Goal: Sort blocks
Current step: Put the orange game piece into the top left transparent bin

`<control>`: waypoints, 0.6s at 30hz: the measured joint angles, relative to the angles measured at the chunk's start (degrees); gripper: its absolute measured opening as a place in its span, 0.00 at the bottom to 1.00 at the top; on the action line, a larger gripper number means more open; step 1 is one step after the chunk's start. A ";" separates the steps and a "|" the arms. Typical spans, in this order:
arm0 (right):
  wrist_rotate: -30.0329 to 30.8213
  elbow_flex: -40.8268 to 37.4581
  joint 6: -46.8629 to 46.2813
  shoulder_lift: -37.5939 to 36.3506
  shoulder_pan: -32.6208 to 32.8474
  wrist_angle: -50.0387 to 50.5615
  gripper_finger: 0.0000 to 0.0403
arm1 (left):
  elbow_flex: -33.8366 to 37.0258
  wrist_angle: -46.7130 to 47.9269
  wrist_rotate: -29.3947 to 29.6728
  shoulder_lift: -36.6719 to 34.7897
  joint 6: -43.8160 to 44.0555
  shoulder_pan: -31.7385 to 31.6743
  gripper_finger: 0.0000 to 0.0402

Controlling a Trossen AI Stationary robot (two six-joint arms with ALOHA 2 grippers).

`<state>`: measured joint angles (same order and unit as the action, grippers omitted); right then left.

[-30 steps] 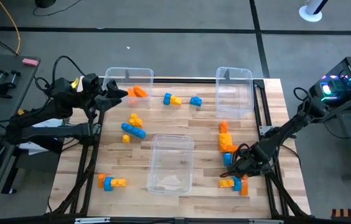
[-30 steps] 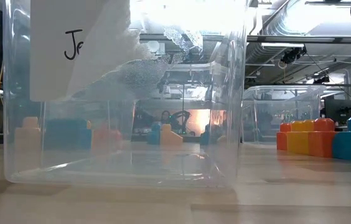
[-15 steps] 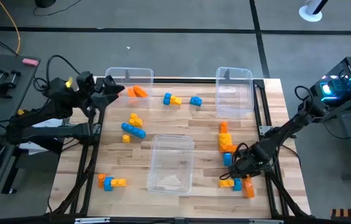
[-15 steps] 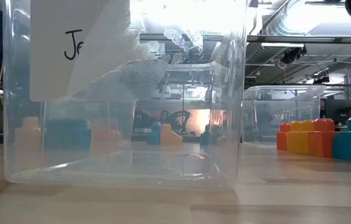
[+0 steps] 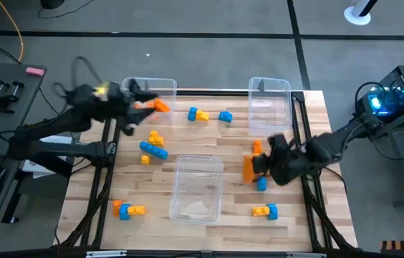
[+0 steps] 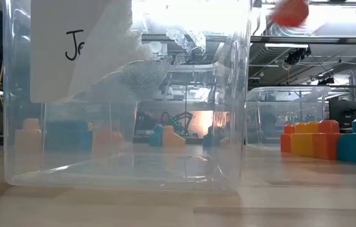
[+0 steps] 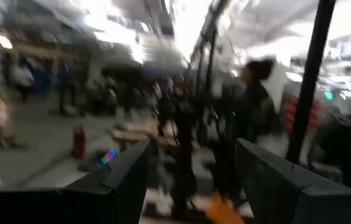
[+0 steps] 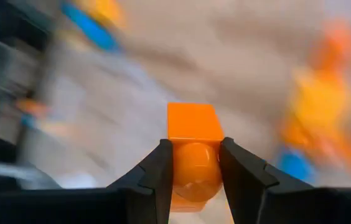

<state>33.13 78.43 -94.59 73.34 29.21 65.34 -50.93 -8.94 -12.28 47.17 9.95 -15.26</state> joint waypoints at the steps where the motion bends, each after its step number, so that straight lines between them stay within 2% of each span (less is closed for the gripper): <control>1: 3.04 1.24 5.18 0.00 -1.28 -3.29 0.27 | -0.01 -0.40 -1.18 1.99 0.85 0.68 0.54; 4: 7.19 3.63 22.89 0.05 -5.32 -15.35 0.27 | 0.01 -2.27 -6.67 8.52 6.98 2.53 0.54; 7: 6.02 4.13 38.79 0.48 -9.26 -29.60 0.27 | 0.01 -7.20 -10.19 14.33 13.82 4.22 0.55; 9: 3.48 4.13 46.22 1.03 -11.47 -36.74 0.27 | 0.01 -11.75 -12.10 17.69 18.19 5.12 0.55; 13: -1.19 4.13 53.48 1.83 -14.44 -44.10 0.27 | 0.01 -21.79 -16.01 21.67 28.93 5.16 0.55; 18: -7.03 4.13 56.65 3.69 -16.55 -48.12 0.25 | 0.01 -26.39 -16.06 24.03 33.80 5.15 0.55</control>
<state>26.10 82.56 -37.94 77.03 12.66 17.22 -50.92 -35.33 -28.34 71.20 43.75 -10.11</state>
